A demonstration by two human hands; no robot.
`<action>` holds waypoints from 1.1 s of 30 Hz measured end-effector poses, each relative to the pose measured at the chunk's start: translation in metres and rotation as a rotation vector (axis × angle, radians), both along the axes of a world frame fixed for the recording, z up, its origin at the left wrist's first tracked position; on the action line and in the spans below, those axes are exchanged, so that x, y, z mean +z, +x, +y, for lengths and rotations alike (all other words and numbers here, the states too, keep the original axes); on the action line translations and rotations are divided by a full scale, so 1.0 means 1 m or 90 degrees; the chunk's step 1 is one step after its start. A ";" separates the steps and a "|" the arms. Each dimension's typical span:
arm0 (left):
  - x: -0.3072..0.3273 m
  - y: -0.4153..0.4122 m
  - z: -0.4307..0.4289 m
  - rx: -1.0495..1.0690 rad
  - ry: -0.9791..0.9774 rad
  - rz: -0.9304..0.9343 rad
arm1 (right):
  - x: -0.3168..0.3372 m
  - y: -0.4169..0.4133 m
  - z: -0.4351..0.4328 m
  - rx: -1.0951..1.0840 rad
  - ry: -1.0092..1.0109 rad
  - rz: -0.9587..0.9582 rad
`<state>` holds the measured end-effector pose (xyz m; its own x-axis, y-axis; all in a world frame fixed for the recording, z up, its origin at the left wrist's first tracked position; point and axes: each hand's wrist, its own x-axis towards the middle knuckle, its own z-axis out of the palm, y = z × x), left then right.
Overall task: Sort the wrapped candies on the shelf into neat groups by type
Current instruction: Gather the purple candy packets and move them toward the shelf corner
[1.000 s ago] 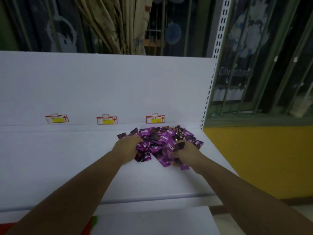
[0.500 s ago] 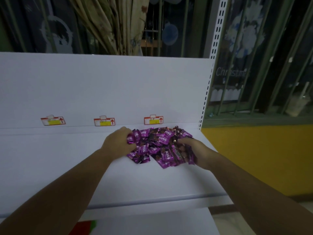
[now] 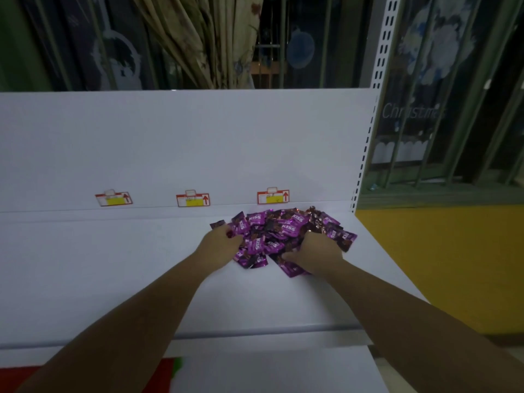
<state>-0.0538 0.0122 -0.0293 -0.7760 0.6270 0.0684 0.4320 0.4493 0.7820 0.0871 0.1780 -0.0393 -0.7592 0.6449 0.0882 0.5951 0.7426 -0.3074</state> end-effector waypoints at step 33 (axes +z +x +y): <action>0.024 0.009 -0.036 0.161 -0.057 0.016 | 0.014 0.005 -0.010 0.187 -0.343 0.163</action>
